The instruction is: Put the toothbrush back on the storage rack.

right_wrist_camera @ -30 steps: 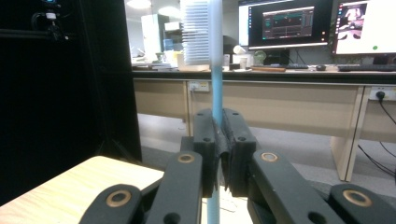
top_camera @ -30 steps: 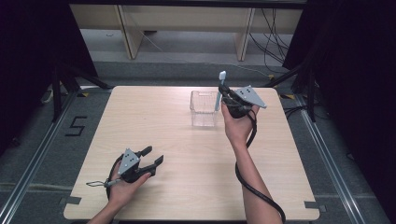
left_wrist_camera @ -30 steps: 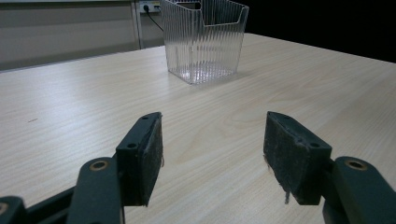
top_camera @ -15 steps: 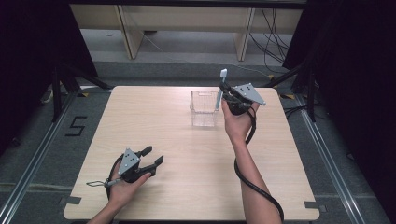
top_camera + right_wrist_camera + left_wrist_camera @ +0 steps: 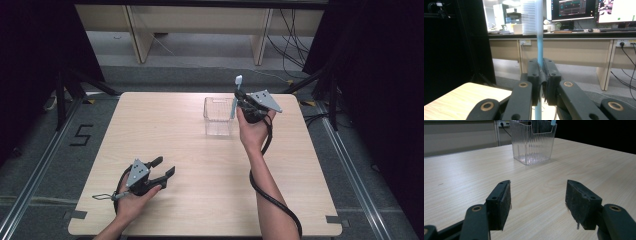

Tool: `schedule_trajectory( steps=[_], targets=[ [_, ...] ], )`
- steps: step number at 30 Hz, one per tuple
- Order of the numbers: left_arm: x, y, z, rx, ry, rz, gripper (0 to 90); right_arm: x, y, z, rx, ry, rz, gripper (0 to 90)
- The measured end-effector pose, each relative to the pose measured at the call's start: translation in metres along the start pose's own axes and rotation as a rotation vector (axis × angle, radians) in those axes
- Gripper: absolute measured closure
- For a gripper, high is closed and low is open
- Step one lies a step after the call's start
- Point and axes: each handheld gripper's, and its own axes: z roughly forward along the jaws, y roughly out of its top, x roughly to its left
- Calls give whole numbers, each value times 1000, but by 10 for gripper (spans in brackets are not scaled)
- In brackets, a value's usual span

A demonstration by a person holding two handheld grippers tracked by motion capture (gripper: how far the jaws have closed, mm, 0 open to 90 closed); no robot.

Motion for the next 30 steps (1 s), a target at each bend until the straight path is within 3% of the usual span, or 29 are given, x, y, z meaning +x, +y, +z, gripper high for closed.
schedule_trajectory(
  steps=[30],
  targets=[
    [0,0,0,1,0,0,370,-2,-20,4,40,-5,6,852]
  ],
)
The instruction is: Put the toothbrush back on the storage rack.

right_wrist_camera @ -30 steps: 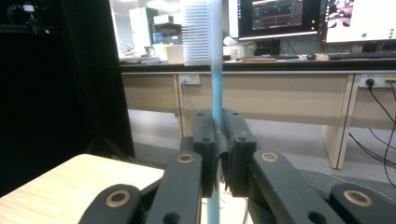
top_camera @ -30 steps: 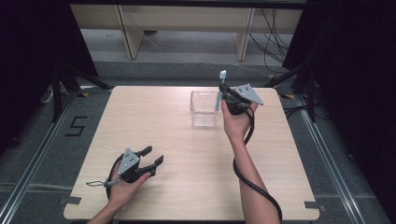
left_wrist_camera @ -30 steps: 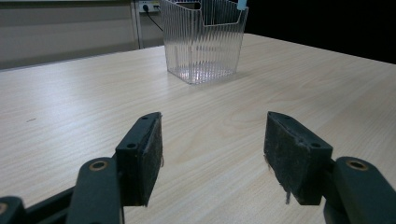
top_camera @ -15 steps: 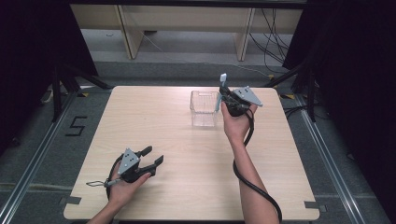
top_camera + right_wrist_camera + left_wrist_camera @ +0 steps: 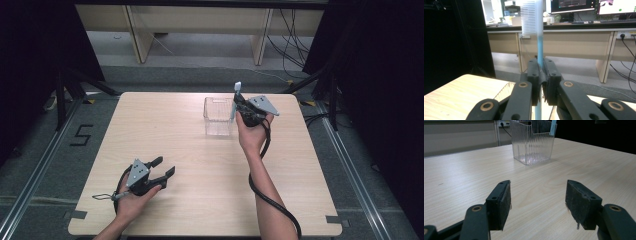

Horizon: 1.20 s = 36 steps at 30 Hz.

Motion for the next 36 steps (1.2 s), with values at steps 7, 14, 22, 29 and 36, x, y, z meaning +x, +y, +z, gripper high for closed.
schedule_trajectory(
  steps=[7,14,22,29,36],
  targets=[
    [0,0,0,0,0,0,369,0,-4,0,7,-1,5,852],
    [0,0,0,-1,0,0,369,0,-7,1,14,-1,3,851],
    [0,0,0,-2,0,-1,369,0,-11,2,18,1,-7,851],
    [0,0,0,-2,0,0,369,-1,-15,3,33,0,6,850],
    [0,0,0,-3,0,0,369,-1,-21,3,46,-4,6,850]
  ],
)
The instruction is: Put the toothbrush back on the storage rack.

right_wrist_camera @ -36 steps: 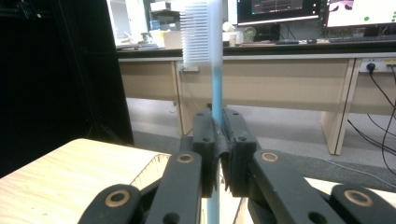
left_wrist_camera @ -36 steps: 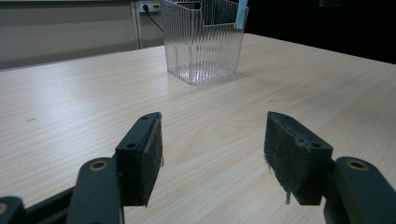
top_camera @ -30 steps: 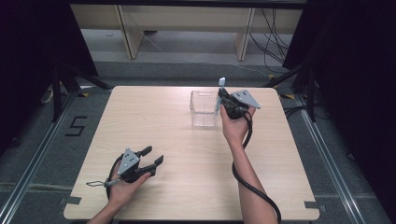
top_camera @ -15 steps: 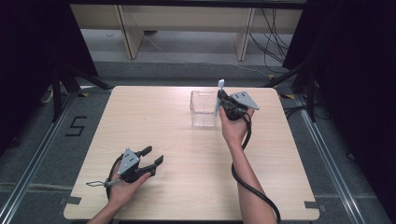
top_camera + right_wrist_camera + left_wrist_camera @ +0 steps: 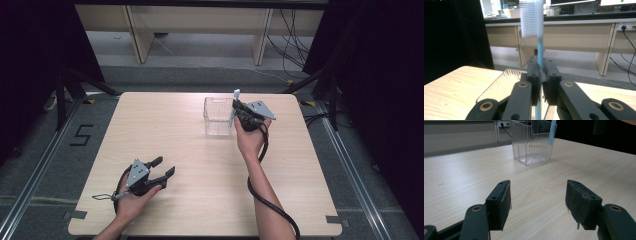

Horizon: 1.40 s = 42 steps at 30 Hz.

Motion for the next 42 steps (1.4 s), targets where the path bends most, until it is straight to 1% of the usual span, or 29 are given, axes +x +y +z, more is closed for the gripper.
schedule_trajectory(
  steps=[1,5,6,8,9,10,11,12,13,16,17,18,20,21,22,25,26,27,29,31,32,33,35,36,37,42],
  targets=[
    [0,0,0,0,0,0,369,0,-1,0,3,-4,6,850],
    [0,0,0,0,0,0,369,-2,-2,1,2,-8,-23,850],
    [0,0,0,0,0,0,369,-1,-3,2,5,-2,-10,850],
    [0,0,0,1,0,0,369,-1,-4,3,2,0,-10,850],
    [0,0,0,1,0,0,369,-2,-4,3,7,0,-18,850],
    [0,0,0,2,0,0,369,-1,-5,3,14,-8,-1,850],
    [0,0,0,1,0,0,369,0,-5,2,23,-9,3,850],
    [0,0,0,1,0,0,369,-1,-6,3,23,-6,-9,849],
    [0,0,0,1,1,0,369,-2,-7,3,26,-3,1,849],
    [0,0,0,2,1,0,369,-1,-9,4,35,-16,6,849],
    [0,0,0,2,1,0,369,-2,-9,5,32,-14,-21,848],
    [0,0,0,2,2,0,369,-2,-10,5,36,-8,-2,848],
    [0,0,0,2,2,0,368,-3,-11,6,31,-9,-14,846],
    [0,0,0,2,2,0,368,-2,-12,5,42,-11,5,844],
    [0,0,0,2,2,0,369,-2,-13,6,40,-16,-3,844],
    [0,0,0,3,2,0,369,-4,-15,7,47,-8,-18,845],
    [0,0,0,3,2,0,369,-2,-17,7,58,-18,9,846],
    [0,0,0,3,2,0,369,-4,-17,8,55,-15,-18,846],
    [0,0,0,3,1,0,369,-3,-19,8,61,-19,-1,847],
    [0,0,0,3,1,-1,369,-4,-20,9,64,-15,-10,847],
    [0,0,0,3,1,-1,369,-3,-21,9,60,-22,3,847],
    [0,0,0,4,0,-2,369,-2,-21,8,70,-26,16,847],
    [0,0,0,3,0,-3,369,-4,-22,9,68,-24,1,847],
    [0,0,0,3,0,-2,369,-4,-23,10,69,-19,5,847],
    [0,0,0,4,1,-1,369,-4,-23,10,71,-26,-7,847],
    [0,0,0,3,0,-3,369,-5,-24,10,73,-18,-5,847]
  ],
)
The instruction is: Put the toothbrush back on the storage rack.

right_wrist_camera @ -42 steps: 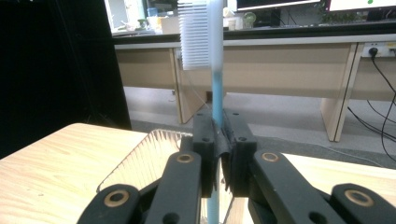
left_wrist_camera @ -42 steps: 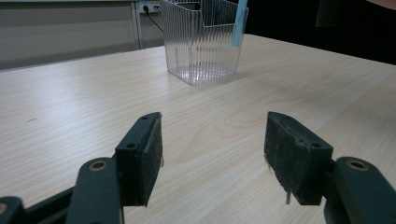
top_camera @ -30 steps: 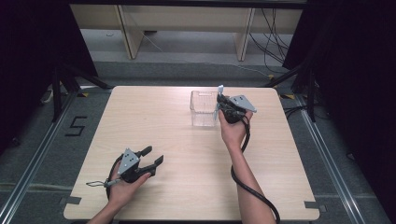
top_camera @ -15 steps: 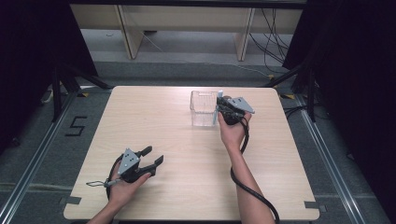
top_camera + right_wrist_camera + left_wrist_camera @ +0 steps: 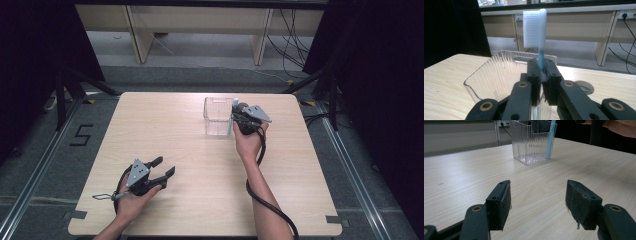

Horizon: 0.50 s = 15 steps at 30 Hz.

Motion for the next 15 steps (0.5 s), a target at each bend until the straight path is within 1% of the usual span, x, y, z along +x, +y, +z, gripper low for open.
schedule_trajectory(
  steps=[4,5,7,8,9,10,11,12,13,14,15],
  targets=[
    [0,0,0,0,0,1,369,0,0,0,1,-1,5,839],
    [0,0,0,0,0,1,369,-1,0,0,-1,-2,-10,834],
    [0,0,0,-1,0,2,369,0,0,0,-2,0,21,817],
    [0,0,0,-1,0,2,368,0,0,-1,2,-3,23,806],
    [0,0,0,-1,0,2,369,-1,0,-1,4,-6,11,793],
    [0,0,0,-1,0,1,369,1,0,-2,6,-12,44,775],
    [0,0,0,-1,0,1,368,-1,0,-2,-1,-7,28,757],
    [0,0,0,-1,0,1,368,0,0,-2,3,-11,42,741],
    [0,0,0,-1,0,2,368,-1,0,-4,15,-10,23,728],
    [0,0,0,-1,0,1,368,-2,0,-3,12,-4,18,714],
    [0,0,0,-1,0,0,368,-4,0,-3,12,-2,2,696]
  ],
)
